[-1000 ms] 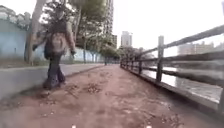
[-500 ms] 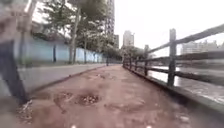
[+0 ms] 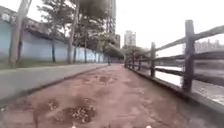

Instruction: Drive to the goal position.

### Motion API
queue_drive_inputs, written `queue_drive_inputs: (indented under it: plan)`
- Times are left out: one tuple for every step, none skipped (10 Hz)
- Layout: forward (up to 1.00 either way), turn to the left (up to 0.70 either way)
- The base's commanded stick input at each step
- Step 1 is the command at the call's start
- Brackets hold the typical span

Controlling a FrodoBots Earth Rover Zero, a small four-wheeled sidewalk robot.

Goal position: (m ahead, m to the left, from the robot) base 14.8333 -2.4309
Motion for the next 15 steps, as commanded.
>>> queue_drive_inputs:
  plan:
    - [1.0, 0.07]
    - [1.0, 0.07]
    - [1.0, 0.07]
    - [1.0, 0.07]
    - [1.0, 0.07]
    - [1.0, 0.07]
    - [1.0, 0.07]
    - [1.0, 0.07]
    - [1.0, 0.07]
    - [1.0, 0.07]
    - [1.0, 0.07]
    - [1.0, 0.07]
    - [1.0, 0.07]
    - [1.0, 0.07]
    - [1.0, 0.07]
